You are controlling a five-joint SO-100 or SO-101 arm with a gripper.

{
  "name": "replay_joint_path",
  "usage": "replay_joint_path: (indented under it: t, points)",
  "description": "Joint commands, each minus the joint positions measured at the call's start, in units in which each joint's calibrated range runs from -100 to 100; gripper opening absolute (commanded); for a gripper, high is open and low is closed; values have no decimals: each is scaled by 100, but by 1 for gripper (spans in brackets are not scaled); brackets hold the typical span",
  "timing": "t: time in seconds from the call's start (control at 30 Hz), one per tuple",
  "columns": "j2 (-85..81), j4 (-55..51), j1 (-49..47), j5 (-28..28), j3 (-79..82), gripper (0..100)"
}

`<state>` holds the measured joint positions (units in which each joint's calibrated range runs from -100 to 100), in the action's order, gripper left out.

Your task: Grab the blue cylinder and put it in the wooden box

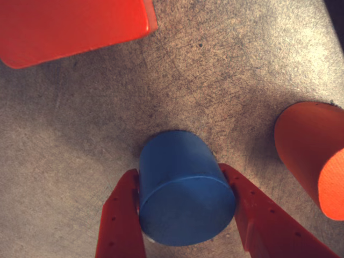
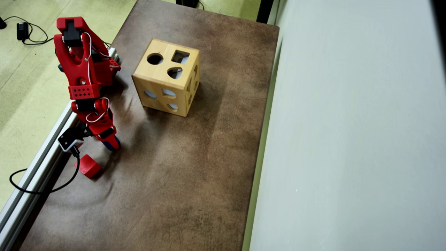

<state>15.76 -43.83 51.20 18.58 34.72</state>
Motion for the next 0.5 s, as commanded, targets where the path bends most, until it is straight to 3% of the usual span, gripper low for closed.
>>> replay_joint_path:
  t: [0.0, 0.47]
  points:
    - [-128, -28, 13, 24, -82, 8]
    - [-859, -937, -46, -20, -118, 4]
